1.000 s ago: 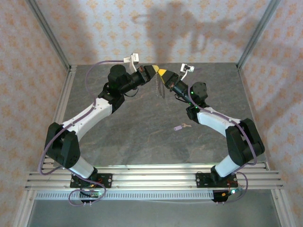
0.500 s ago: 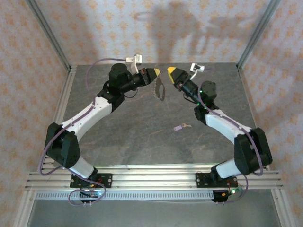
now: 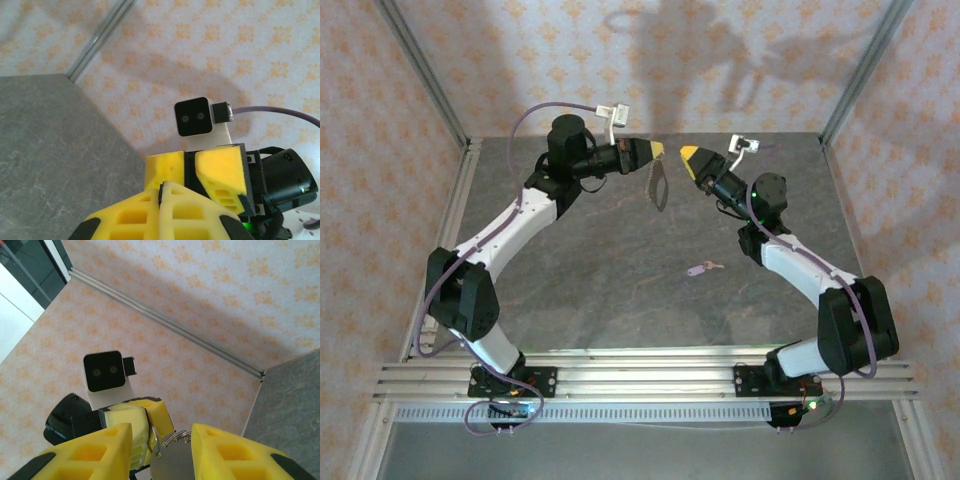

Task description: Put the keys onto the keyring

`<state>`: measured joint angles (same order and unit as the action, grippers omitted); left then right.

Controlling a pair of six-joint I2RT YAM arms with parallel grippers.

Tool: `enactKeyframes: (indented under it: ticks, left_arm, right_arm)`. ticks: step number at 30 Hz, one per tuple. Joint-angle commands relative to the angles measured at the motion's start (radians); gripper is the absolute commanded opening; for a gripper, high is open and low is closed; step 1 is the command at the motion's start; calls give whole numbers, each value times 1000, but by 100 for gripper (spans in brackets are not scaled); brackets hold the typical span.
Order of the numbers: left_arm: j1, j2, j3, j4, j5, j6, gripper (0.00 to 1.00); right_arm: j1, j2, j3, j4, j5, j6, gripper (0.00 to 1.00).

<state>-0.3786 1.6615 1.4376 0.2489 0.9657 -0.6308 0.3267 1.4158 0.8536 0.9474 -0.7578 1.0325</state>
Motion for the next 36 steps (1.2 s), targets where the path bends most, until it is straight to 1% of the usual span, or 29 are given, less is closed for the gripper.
enactKeyframes:
  ticks: [1,7,19,24,25,28,29,32,35,36]
  left_arm:
    - [1,11,32,48,55,-9,0]
    - [1,24,20,113,53,-64,0]
    - [-5,29,24,119,60,-72,0]
    - [-12,38,29,121,65,-74,0]
    - [-16,41,30,122,69,-73,0]
    - [-20,47,33,119,76,-74,0]
    - [-22,47,33,120,75,-73,0]
    - [-25,49,34,112,72,-73,0]
    - [-25,36,25,102,32,-80,0]
    - [-25,25,18,93,-1,-84,7]
  right_arm:
    - [30,32,24,112,-36,16,35]
    - [59,72,32,152,-15,34,35]
    - [77,94,63,162,-3,46,28]
    - [78,97,76,151,-2,46,18]
    - [79,98,77,152,-2,46,16]
    - [79,100,78,159,1,49,2]
    - [79,102,76,161,3,49,0]
    - [78,103,70,165,12,49,0]
    - [78,96,57,166,39,47,0]
    - [78,94,50,161,53,47,0]
